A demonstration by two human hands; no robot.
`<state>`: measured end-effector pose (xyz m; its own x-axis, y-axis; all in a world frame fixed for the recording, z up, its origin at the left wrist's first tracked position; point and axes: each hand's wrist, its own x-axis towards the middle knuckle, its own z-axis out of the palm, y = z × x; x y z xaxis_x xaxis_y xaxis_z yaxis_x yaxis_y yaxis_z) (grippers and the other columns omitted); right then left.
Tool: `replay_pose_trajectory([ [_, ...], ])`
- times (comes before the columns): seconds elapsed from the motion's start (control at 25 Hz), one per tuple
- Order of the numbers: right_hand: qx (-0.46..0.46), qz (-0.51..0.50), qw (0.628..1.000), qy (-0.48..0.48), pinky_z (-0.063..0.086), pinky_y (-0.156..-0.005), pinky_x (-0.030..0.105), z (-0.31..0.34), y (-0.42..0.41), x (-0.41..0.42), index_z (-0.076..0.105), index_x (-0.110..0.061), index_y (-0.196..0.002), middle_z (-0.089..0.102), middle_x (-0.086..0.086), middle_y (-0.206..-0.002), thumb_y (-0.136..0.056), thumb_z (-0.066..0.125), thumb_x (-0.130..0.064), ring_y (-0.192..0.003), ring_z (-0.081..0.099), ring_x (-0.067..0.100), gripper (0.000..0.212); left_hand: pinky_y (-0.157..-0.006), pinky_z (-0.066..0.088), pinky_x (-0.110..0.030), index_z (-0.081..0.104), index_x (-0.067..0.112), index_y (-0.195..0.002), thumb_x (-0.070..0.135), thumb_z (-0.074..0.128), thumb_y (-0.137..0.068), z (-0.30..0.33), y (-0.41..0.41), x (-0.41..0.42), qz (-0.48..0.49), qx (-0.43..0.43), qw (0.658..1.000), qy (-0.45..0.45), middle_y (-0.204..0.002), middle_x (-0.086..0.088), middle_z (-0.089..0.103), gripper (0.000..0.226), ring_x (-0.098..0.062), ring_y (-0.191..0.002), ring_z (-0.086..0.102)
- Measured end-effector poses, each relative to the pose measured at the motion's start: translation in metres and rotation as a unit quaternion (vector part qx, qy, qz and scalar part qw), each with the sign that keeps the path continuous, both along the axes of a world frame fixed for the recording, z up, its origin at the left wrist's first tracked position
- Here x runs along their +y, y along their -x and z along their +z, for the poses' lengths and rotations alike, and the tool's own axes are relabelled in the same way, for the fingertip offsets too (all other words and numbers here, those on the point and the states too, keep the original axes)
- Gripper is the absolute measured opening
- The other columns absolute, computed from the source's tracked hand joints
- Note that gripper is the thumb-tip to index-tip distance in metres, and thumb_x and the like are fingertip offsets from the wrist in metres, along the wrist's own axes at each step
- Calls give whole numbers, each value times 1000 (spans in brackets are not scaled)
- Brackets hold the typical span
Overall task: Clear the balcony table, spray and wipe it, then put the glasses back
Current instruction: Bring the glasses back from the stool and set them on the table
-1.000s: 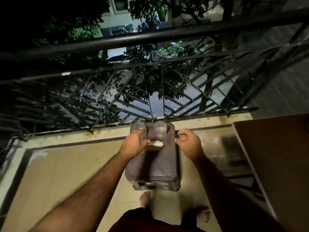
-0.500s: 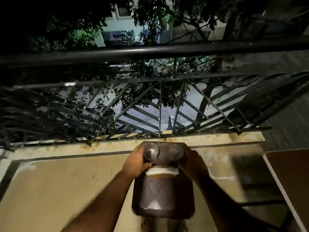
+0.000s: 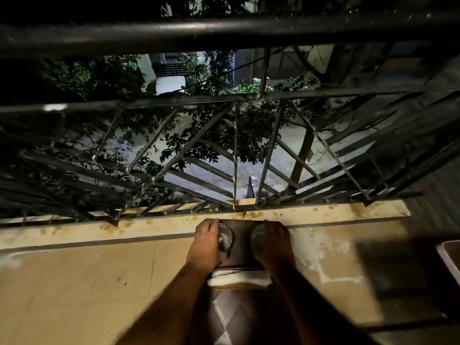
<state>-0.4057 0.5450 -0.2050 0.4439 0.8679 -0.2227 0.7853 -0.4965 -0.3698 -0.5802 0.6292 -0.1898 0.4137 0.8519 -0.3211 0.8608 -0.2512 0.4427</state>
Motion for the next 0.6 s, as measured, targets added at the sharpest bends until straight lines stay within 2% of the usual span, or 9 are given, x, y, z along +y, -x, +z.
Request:
replay_pose_trajectory([
  [0.12,2,-23,1000,-18,55,-84,51,23,-2,-12,61,-1,-123,63,21,-120,-48,88,-25,-101,63,44,84,-108,37,-32,23,19,-148,41,80,-63,22,2,-3,-4,-5,1000,-6,-145,-4,33,105,-25,-127,43],
  [0.2,30,-61,998,-17,51,-89,44,62,-3,-33,47,-9,-139,54,15,-131,-60,82,-31,-109,58,38,89,-108,38,-33,24,21,-148,42,79,-62,55,0,-12,-27,6,1000,-9,-145,-3,34,104,-25,-128,42],
  [0.28,40,-90,995,-23,48,-92,41,100,-7,-61,37,-13,-146,49,13,-137,-66,78,-35,-114,54,35,93,-107,38,-34,24,23,-148,41,77,-62,97,-9,-24,-65,9,998,-22,-146,-3,34,102,-25,-128,41],
  [0.4,22,-120,992,-32,49,-92,41,150,-20,-109,41,-13,-144,51,14,-137,-63,79,-42,-112,57,35,94,-105,39,-33,24,21,-148,40,76,-67,167,-36,-49,-131,-14,990,-44,-147,-2,31,98,-24,-128,42],
  [0.48,9,-155,987,-44,51,-90,40,194,-33,-145,43,-17,-142,53,11,-133,-67,70,-53,-110,59,32,88,-104,38,-35,25,19,-148,35,74,-70,215,-64,-73,-195,-37,979,-44,-146,-3,32,94,-25,-127,42],
  [0.6,9,-212,976,-50,46,-97,40,254,-58,-203,34,-19,-147,46,8,-137,-71,72,-49,-120,51,31,90,-102,40,-35,25,18,-148,36,74,-69,268,-116,-120,-282,-49,956,-63,-143,-5,35,95,-27,-126,44],
])
